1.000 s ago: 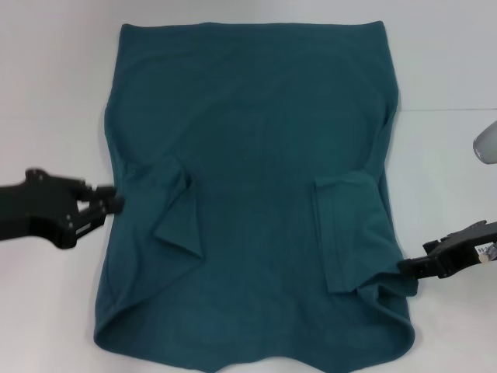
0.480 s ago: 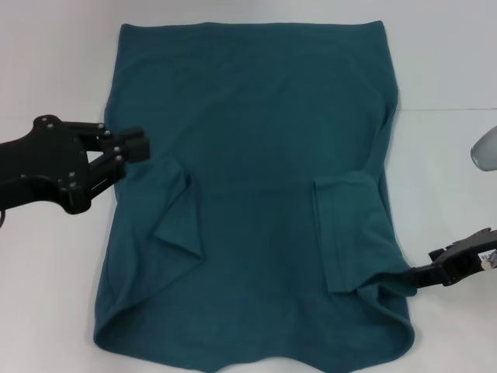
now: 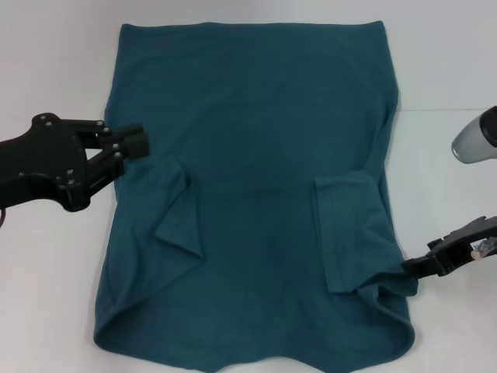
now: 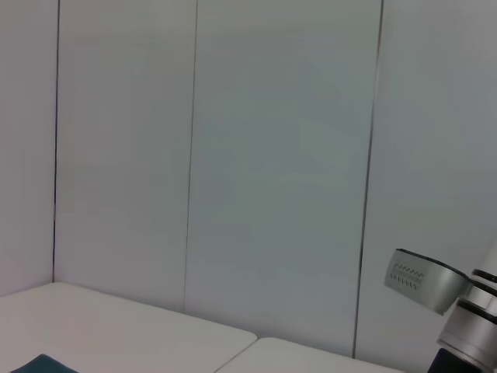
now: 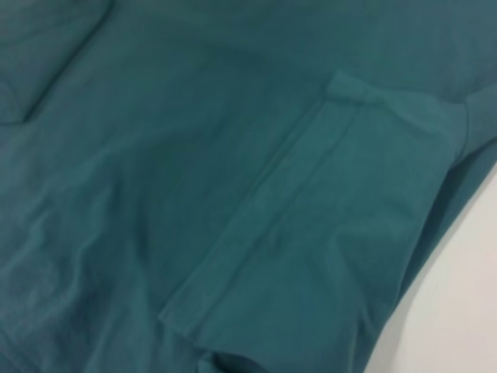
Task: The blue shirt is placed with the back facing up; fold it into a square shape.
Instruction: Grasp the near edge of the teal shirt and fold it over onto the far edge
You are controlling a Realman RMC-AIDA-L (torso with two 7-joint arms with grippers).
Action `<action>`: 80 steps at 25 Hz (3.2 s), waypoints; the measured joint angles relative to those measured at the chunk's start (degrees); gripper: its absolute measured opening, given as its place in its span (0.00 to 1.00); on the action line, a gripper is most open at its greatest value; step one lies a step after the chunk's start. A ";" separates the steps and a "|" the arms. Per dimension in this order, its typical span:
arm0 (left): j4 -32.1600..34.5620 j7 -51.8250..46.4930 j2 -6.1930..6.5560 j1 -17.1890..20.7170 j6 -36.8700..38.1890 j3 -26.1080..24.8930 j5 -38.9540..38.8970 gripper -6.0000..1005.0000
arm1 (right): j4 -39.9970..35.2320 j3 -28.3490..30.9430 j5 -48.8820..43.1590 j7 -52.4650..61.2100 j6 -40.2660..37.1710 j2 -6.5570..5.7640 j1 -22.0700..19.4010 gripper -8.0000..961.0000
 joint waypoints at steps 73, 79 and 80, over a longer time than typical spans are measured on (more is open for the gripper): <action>-2.90 2.98 -0.18 0.84 -0.77 -0.17 0.62 0.10 | 6.43 -5.16 -3.00 3.80 2.59 -0.13 6.15 0.43; -3.45 2.99 -0.12 0.59 -0.82 -0.17 0.61 0.10 | 7.84 -5.38 -3.30 3.50 3.20 -0.12 6.83 0.53; -3.45 2.99 -0.11 0.59 -0.82 -0.18 0.61 0.10 | 7.83 -5.40 -3.50 3.52 3.26 -0.12 6.87 0.53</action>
